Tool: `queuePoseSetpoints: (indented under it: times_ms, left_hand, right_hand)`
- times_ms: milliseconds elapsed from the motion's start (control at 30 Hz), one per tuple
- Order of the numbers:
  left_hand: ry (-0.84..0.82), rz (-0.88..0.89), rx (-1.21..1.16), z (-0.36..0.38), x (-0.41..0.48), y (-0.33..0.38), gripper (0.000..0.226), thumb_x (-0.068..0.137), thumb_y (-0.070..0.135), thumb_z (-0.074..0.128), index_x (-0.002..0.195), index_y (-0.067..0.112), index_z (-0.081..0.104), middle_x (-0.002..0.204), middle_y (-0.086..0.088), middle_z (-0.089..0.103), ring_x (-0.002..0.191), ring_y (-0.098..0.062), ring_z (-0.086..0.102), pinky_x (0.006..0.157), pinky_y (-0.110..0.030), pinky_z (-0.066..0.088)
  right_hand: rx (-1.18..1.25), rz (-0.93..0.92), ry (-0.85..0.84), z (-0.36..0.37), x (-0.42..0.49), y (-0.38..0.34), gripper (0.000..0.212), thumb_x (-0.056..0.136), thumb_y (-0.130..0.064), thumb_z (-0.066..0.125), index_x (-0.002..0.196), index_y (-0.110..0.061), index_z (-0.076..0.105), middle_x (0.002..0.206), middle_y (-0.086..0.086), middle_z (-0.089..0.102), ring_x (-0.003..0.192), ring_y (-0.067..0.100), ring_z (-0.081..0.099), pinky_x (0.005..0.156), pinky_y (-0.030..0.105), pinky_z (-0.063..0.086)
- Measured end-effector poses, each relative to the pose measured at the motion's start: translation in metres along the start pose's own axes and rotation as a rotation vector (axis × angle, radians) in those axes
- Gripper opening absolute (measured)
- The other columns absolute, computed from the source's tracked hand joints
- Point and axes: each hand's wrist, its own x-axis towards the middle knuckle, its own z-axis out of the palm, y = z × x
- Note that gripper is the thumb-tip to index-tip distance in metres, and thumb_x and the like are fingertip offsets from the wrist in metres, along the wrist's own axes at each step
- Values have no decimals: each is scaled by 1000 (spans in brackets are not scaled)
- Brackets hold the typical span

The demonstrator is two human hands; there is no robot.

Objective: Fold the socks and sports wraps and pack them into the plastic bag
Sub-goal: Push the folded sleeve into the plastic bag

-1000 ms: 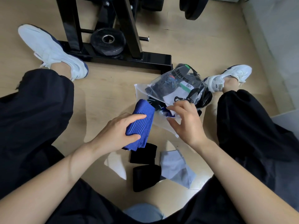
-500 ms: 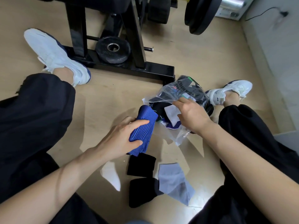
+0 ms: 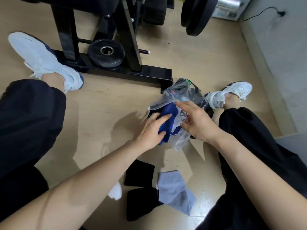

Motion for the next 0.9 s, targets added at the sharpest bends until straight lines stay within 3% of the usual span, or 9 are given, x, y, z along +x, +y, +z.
queuePoseSetpoints:
  times_ms: [67,200,333,433,500,567,667,800,900]
  left_hand:
    - [36,33,113,14,14,-3,73,81,14,63,148,33,43,147,-8,44,122,-39,56,96,-51,51]
    - [-13,53,396,33,34,0,69,97,25,55,159,28,25,165,-14,18,127,-37,49,96,-49,50]
    - [-166,22,527,49,43,-15,75,101,38,47,162,25,6,167,-14,-15,146,-34,25,115,-43,33]
    - [-118,83,636,50,38,-17,77,98,40,51,162,20,13,168,-16,-10,151,-38,8,123,-42,16]
    - [18,220,790,49,34,-18,70,94,40,53,157,17,32,168,-13,15,146,-35,15,121,-38,16]
    - [50,303,858,51,34,-25,63,94,39,52,152,17,42,164,-8,31,146,-36,22,121,-41,19]
    - [-91,247,823,55,35,-36,62,99,48,46,155,21,38,164,-8,31,151,-43,21,122,-51,23]
    - [-248,85,730,55,48,-33,66,104,58,19,162,28,13,170,-2,6,155,-37,-7,125,-48,2]
    - [-299,32,702,55,64,-26,71,101,64,11,162,27,9,171,-3,-1,154,-37,-13,125,-51,-2]
  right_hand:
    - [56,9,14,0,-4,0,73,80,9,67,147,-12,45,125,-5,49,67,8,55,70,8,42]
    - [119,11,62,-3,-8,0,75,81,7,69,149,-13,42,126,-6,50,70,3,52,71,11,45]
    - [117,3,86,-8,-8,3,76,82,4,69,150,-13,39,128,-5,50,71,-4,52,73,7,40]
    - [119,-9,87,-6,-9,4,76,82,6,68,150,-12,39,133,-5,48,70,-4,52,72,6,40]
    - [128,-13,83,-3,-9,6,76,83,6,68,151,-12,39,133,-7,48,70,-4,53,73,7,40]
    - [125,-17,84,-1,-7,6,76,83,4,69,151,-13,39,136,-6,48,76,-13,50,82,10,39]
    - [132,-27,93,0,-5,5,74,84,1,69,150,-14,40,138,-5,48,82,-19,42,91,19,39]
    - [156,-26,77,0,-7,2,74,84,6,66,150,-15,40,136,-13,46,81,-19,46,91,17,40]
    - [142,-29,64,-1,-11,2,78,83,8,64,152,-16,37,138,-12,48,82,-22,45,88,11,37]
